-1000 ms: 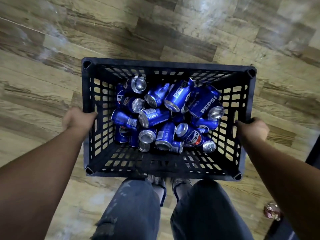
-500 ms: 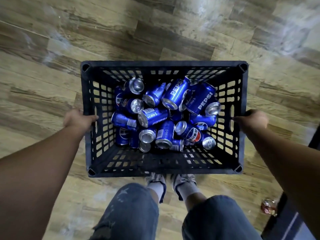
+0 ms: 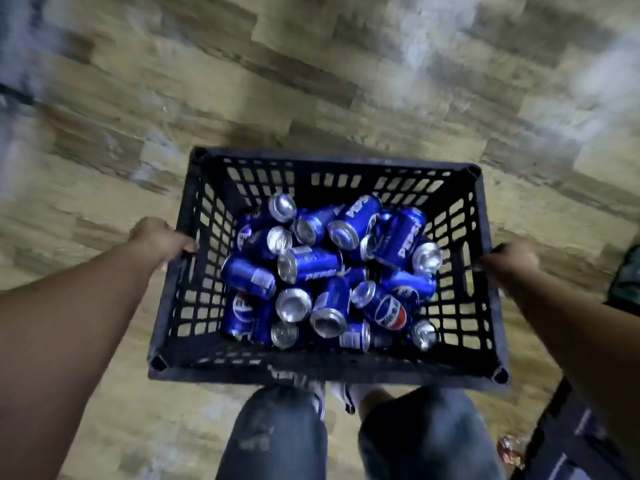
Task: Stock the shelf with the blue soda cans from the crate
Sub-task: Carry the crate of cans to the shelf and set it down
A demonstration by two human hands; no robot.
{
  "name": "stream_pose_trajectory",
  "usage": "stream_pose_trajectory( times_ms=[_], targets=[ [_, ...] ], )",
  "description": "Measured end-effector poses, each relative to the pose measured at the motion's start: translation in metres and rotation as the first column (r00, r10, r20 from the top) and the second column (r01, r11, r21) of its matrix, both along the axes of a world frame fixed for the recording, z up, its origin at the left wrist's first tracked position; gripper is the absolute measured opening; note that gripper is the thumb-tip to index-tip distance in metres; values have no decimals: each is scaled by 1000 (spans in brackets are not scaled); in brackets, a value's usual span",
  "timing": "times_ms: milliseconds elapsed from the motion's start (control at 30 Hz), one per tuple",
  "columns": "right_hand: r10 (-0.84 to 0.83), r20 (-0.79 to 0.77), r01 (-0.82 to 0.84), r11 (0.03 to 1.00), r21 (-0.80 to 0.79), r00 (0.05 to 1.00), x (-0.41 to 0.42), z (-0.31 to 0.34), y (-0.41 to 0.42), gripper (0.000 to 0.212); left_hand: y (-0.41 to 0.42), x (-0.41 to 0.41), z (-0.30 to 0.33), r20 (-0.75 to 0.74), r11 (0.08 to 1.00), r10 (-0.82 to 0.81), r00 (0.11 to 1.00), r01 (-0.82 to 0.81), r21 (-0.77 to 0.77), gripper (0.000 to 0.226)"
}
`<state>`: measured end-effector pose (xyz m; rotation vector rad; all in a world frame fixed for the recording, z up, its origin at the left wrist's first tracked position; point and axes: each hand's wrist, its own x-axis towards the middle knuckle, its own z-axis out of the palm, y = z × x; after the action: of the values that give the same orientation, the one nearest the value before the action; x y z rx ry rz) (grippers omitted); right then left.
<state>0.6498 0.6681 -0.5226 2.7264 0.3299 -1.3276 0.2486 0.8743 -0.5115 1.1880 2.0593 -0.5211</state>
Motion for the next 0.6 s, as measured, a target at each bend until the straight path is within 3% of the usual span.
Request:
stream_pose_trajectory(
  times_ms=[100,200,300,433,600],
  targets=[
    [51,-17,-52,997,-54,999,23,21,34,16,33,20,22,-40,1000,8,999,-9,-27,25],
    [110,-69,-115,991,-74,992,53,29,87,19,72,42,33,-29,994,109,994,-109,-23,49],
    [90,-41,-92,994,-66,995,83,35,154,26,133,70,31,39,989,149,988,-148,-24,58],
    [96,36,-96,995,-8,995,139,42,273,22,239,124,25,142,980,197,970,-200,6,65],
    [161,55,-165,982,93,985,216,54,449,29,383,194,34,123,951,285,951,-296,87,72]
  ],
)
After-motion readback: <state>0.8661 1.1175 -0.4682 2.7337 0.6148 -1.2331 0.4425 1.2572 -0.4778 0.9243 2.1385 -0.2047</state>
